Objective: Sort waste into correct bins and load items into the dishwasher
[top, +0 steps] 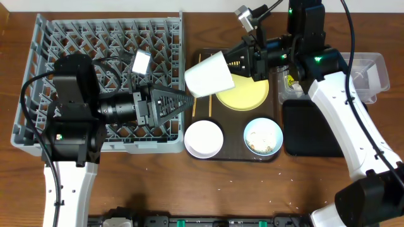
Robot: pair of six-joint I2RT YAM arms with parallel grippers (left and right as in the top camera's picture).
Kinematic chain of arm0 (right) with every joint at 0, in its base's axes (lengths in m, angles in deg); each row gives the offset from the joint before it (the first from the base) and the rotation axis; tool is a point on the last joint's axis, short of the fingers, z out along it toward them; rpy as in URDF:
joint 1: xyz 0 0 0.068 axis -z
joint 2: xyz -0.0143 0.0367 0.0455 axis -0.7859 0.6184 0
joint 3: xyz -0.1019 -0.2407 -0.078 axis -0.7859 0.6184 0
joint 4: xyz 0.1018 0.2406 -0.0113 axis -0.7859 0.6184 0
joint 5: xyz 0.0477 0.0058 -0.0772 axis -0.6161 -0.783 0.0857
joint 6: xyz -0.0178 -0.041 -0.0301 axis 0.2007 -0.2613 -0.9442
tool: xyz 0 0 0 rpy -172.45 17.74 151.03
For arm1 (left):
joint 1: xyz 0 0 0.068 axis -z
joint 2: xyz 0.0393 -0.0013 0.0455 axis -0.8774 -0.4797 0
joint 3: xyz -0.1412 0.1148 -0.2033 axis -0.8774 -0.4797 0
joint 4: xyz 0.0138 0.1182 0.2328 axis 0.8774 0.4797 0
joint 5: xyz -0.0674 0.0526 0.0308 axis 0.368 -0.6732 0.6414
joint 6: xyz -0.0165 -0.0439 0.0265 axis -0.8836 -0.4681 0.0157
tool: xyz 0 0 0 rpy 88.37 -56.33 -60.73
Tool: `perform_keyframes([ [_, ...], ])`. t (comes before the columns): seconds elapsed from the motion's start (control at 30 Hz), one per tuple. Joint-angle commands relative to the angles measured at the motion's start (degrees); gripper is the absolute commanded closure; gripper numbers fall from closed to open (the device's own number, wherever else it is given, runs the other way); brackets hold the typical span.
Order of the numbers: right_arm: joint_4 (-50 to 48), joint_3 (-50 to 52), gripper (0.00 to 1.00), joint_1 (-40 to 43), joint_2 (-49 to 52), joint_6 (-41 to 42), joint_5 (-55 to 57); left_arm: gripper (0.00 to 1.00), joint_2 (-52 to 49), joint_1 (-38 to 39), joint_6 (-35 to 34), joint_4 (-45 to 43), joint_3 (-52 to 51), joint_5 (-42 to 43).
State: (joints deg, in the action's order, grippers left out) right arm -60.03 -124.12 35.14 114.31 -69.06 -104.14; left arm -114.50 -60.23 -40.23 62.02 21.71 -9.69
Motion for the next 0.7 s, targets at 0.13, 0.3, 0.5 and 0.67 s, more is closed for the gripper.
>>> perform_keyframes([
  [0.13,-0.2,-0.3,0.99,-5.9,0.0,0.6,-1.9,0.1,-0.2,0.2,1.2,-0.3,0.9,-1.2],
  [0.3,-0.2,-0.3,0.99,-8.5,0.0,0.6,1.9,0.1,-0.2,0.2,1.2,-0.3,0.9,-1.4],
  [0.5,-0.2,-0.3,0.99,-9.1,0.0,0.6,3.1,0.23,-0.2,0.2,1.1,-0.2,0.9,-1.3],
  [0.67,-0.5,-0.3,0.99,-8.7,0.0,0.6,5.6,0.14,-0.2,0.2,0.9,-0.2,0.9,-1.1],
])
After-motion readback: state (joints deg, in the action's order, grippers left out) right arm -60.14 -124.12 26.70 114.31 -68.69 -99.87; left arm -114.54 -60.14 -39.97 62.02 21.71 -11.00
